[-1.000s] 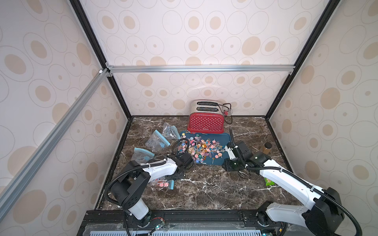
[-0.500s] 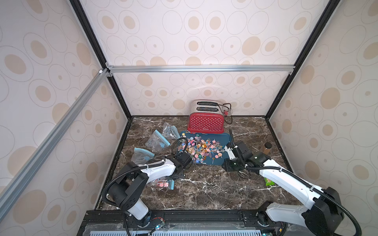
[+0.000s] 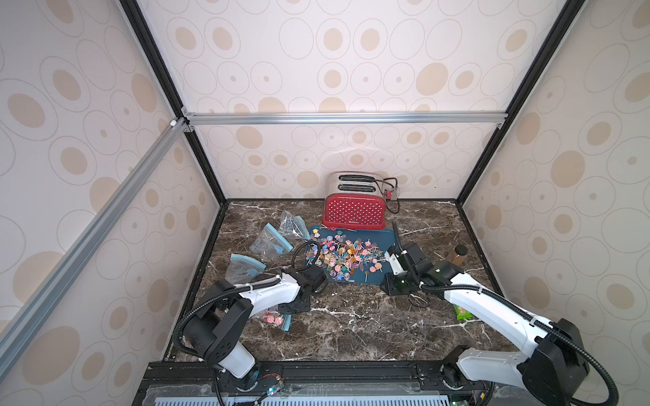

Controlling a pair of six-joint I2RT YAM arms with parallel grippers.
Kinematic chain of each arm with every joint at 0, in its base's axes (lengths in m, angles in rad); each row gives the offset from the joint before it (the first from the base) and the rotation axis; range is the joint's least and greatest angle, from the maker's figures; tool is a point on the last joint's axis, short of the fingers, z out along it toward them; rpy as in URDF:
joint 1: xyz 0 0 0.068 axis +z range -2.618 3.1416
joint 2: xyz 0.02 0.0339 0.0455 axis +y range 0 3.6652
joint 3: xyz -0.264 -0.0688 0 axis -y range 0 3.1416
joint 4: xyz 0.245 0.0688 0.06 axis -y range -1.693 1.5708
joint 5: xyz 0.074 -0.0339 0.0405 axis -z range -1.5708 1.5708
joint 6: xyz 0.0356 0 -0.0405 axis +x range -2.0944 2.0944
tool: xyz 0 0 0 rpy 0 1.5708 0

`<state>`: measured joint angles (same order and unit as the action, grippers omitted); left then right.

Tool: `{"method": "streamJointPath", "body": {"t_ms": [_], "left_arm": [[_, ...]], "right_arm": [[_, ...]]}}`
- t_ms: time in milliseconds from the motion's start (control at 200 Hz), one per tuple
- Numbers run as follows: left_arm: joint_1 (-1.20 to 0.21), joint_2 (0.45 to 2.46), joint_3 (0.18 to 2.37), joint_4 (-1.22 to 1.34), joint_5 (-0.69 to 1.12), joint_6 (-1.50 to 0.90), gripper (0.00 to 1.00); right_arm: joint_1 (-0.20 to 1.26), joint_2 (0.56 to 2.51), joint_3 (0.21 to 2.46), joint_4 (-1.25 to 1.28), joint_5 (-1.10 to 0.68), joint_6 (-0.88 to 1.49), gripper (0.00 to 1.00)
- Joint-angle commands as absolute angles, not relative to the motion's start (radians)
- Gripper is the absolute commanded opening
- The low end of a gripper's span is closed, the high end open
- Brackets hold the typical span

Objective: Pour candies out of the ziploc bag
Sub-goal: Open the ziploc bag at the center of the board.

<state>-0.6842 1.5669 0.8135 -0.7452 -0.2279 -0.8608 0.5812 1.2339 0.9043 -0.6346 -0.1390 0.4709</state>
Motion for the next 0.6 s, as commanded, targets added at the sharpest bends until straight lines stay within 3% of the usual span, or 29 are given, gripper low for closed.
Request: {"method": "streamJointPath", "body": {"t_ms": [0, 100, 311, 596], "left_arm": [[-0.674, 1.551, 0.818, -0.811, -0.237, -0.845, 0.08], [-0.674, 1.546, 0.814, -0.806, -0.237, -0.846, 0.00], [-0.674, 1.558, 0.858, -0.795, -0.201, -0.824, 0.00], [-0.717, 1.461, 0.893, -0.785, -0.019, -0.805, 0.00]], "right_arm": [[0.577, 1.238, 0.893, -0.629, -0.146, 0.471, 0.27], [0.578, 1.239, 0.873, -0.602, -0.148, 0.471, 0.27], [0.580, 1.244, 0.890, -0.609, -0.181, 0.479, 0.25], [0.579, 1.235, 0.849, -0.563, -0.194, 0.476, 0.25]]}}
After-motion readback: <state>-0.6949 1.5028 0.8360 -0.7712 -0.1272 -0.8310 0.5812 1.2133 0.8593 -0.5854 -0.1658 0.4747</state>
